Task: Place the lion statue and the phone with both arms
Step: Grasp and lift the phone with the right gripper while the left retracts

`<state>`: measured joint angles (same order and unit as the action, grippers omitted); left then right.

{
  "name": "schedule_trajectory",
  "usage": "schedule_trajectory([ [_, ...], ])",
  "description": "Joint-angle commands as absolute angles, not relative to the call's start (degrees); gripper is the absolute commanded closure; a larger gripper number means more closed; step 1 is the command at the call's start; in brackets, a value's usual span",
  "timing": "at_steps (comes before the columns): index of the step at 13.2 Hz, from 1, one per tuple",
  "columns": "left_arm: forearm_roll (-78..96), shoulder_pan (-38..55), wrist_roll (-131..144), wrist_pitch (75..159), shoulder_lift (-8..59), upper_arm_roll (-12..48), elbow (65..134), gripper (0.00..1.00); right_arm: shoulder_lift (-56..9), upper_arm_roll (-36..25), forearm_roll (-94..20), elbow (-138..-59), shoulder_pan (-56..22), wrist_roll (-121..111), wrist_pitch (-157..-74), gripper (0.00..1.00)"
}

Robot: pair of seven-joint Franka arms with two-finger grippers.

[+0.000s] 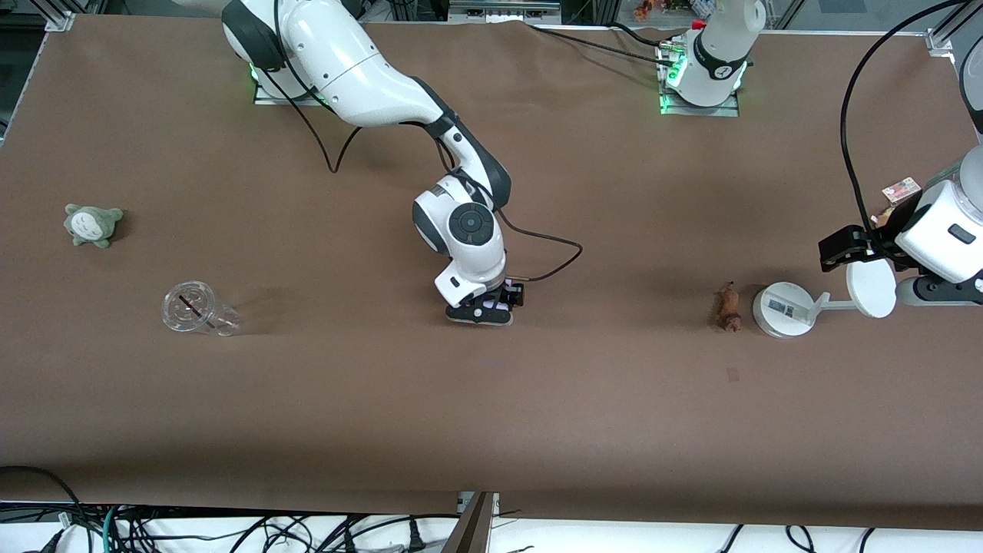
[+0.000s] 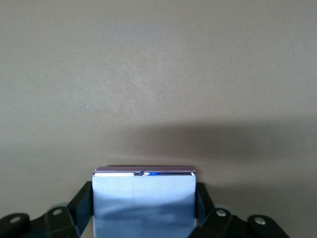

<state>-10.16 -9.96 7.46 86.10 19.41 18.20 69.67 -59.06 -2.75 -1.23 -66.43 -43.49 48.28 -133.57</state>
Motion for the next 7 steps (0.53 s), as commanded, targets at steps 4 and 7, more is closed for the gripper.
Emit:
schedule_trajectory([
  [4, -9.1, -10.7, 6.3, 83.2, 19.0, 18.1, 68.1, 0.00, -51.6, -2.9, -1.8, -65.6, -40.1, 44.1, -121.5, 1.00],
  [7, -8.6, -12.2, 5.2, 82.8, 18.8, 18.2, 68.9, 0.00, -42.3, -3.3, -2.1, -67.4, -34.9, 33.6, -106.0, 1.00],
])
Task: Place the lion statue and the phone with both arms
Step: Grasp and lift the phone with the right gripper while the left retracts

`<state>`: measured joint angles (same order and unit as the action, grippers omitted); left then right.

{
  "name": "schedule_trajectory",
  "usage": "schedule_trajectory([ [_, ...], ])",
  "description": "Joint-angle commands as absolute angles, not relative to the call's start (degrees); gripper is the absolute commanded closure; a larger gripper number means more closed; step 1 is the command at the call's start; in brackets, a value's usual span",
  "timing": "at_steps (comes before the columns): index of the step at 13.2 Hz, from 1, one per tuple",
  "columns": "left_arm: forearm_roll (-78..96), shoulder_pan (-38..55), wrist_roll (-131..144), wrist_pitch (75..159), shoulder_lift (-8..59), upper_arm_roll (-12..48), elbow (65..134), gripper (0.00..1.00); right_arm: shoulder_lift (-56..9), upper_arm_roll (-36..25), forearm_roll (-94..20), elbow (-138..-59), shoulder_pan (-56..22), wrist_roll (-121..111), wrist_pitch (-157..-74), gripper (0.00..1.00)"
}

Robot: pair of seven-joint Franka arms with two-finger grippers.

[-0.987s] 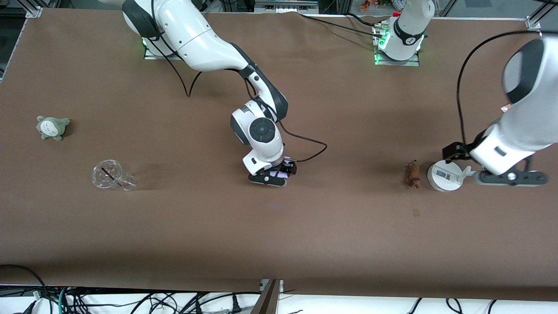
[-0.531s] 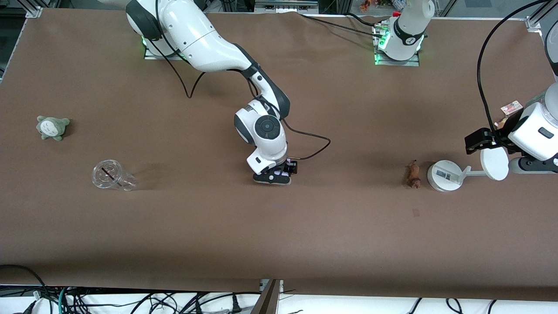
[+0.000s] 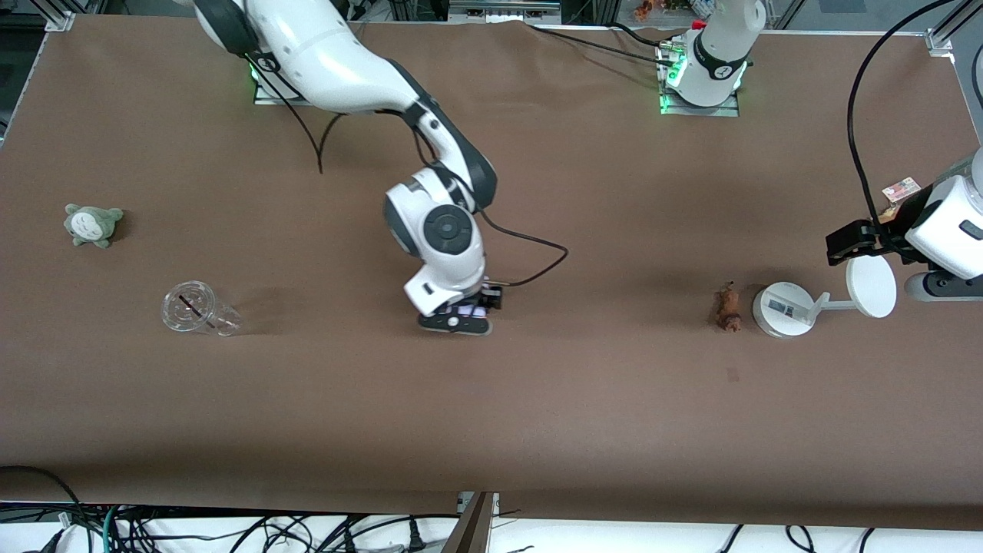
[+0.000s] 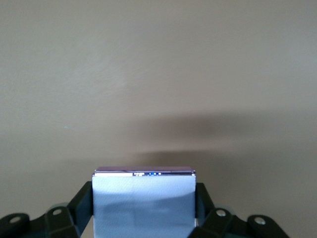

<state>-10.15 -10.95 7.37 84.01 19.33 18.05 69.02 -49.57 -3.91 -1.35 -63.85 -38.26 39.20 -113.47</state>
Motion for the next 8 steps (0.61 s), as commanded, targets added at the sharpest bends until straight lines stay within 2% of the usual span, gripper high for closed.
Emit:
schedule_trajectory([
  [1, -8.2, -11.1, 3.9, 82.6, 17.2, 17.6, 69.9, 0.00, -38.9, -3.3, -2.5, -69.0, -33.1, 31.1, -102.1, 1.00],
  [5, -3.7, -6.9, 2.6, 83.8, 10.8, 8.7, 78.1, 0.00, -27.5, -9.1, -2.6, -78.2, -27.5, 14.7, -96.6, 1.00],
  [7, -2.9, -1.0, 2.0, 89.1, 5.3, 1.7, 86.5, 0.00, -24.9, -13.0, -3.9, -82.5, -27.0, 7.9, -97.6, 1.00],
  [8, -3.0, -0.1, 2.0, 90.5, 2.8, 1.2, 90.1, 0.00, -24.7, -15.5, -6.9, -83.9, -26.7, 5.0, -98.7, 1.00],
])
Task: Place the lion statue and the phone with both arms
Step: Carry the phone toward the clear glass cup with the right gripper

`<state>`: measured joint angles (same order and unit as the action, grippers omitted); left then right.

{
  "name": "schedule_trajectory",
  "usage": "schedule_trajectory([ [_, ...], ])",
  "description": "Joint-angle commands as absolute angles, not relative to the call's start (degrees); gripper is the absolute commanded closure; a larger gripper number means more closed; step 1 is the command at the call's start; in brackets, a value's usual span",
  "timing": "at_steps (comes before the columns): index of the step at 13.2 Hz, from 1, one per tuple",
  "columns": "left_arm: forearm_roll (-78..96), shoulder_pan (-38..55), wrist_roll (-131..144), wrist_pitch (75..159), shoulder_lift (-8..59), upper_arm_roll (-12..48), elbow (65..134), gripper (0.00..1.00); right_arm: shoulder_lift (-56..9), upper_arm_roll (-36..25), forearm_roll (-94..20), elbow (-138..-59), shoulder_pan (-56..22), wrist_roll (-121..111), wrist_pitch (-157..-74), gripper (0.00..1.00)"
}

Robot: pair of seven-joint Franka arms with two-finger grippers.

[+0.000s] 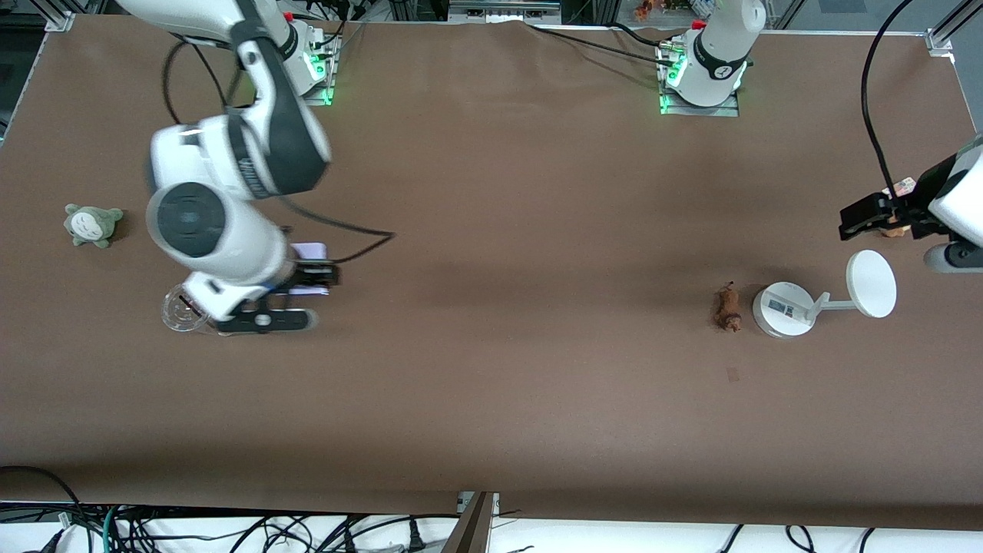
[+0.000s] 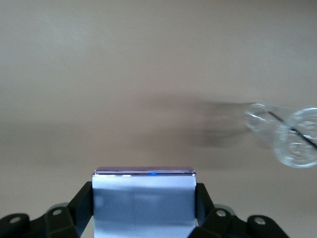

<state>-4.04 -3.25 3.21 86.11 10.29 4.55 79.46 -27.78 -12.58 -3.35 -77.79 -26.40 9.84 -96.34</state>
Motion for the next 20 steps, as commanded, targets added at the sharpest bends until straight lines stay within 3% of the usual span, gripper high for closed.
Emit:
schedule_trajectory([
  [1, -3.0, 0.5, 2.0, 91.3, 0.8, 1.0, 92.9, 0.00, -24.7, -18.1, -9.9, -85.7, -26.6, 1.5, -100.1, 1.00],
  [3, -3.0, 0.8, 2.0, 91.0, 1.0, 0.8, 93.1, 0.00, -24.8, -20.5, -11.5, -90.1, -26.5, -3.3, -105.2, 1.00],
  [8, -3.0, 0.8, 2.2, 88.6, 2.1, 1.1, 91.6, 0.00, -27.0, -20.8, -11.6, -104.9, -25.2, -8.3, -129.9, 1.00],
  [10, -3.1, 1.1, 2.7, 88.8, 2.3, 1.5, 91.5, 0.00, -29.2, -20.6, -11.6, -107.0, -25.2, -8.5, -135.8, 1.00],
  [14, -3.1, 1.1, 3.0, 88.9, 2.6, 1.8, 91.4, 0.00, -30.6, -19.8, -14.8, -106.7, -25.8, -8.5, -137.5, 1.00],
  [20, -4.0, 1.2, 3.0, 89.1, 2.8, 3.5, 91.0, 0.00, -28.0, -20.5, -14.9, -105.7, -23.8, -15.0, -132.6, 1.00],
])
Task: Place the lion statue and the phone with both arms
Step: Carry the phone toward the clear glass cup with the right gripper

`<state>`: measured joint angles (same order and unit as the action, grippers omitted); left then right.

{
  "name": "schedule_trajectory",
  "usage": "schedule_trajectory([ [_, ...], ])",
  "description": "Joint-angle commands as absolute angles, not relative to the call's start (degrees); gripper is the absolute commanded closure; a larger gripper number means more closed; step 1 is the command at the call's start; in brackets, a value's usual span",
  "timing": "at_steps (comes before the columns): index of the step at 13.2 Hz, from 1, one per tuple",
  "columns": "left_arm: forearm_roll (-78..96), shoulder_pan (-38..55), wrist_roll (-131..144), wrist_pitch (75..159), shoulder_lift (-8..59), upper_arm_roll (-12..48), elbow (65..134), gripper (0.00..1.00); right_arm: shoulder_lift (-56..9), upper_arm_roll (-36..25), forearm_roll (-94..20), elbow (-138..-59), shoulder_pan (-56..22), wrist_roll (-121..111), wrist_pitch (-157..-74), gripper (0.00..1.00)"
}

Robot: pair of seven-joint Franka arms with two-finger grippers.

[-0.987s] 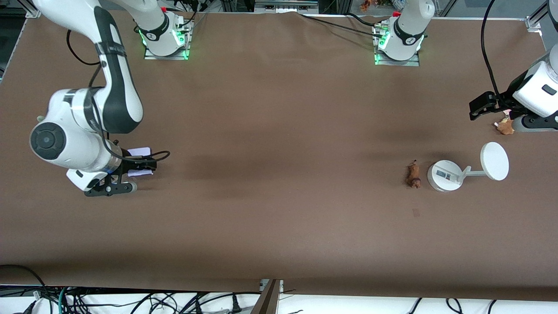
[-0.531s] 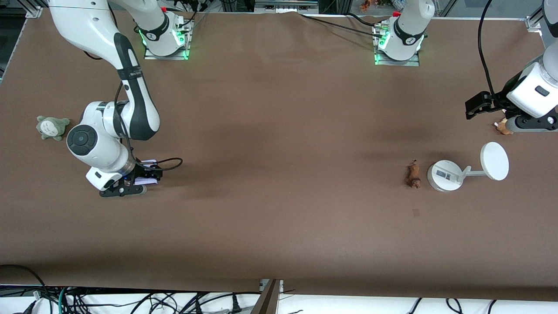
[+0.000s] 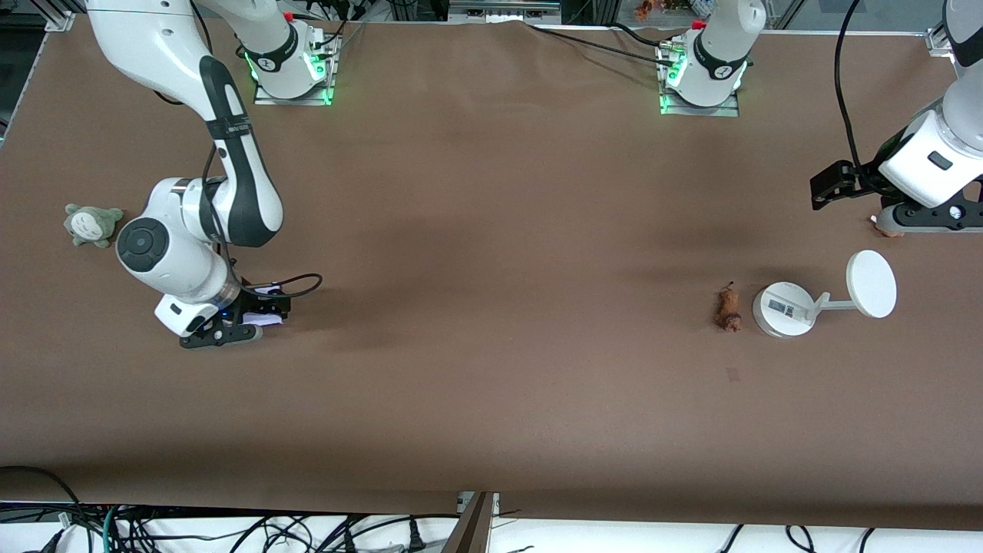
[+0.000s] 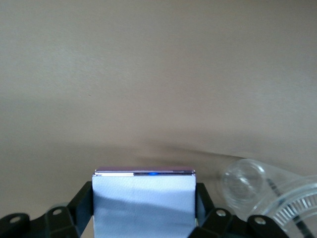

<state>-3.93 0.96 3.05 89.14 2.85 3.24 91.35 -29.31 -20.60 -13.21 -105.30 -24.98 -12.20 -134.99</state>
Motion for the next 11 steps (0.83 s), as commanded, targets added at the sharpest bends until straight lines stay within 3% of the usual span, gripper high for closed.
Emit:
schedule_trajectory([
  [1, -3.9, 1.2, 3.0, 88.9, 2.8, 3.5, 90.9, 0.00, -27.6, -20.6, -14.9, -104.6, -23.8, -15.0, -130.1, 1.00],
  [6, -3.9, 0.8, 2.7, 88.6, 2.9, 3.4, 90.8, 0.00, -27.1, -20.9, -14.9, -96.9, -23.4, -14.2, -120.4, 1.00],
  [11, -3.9, 0.4, 2.5, 88.7, 2.9, 3.4, 90.8, 0.00, -28.7, -20.4, -14.9, -95.7, -24.0, -9.8, -120.2, 1.00],
])
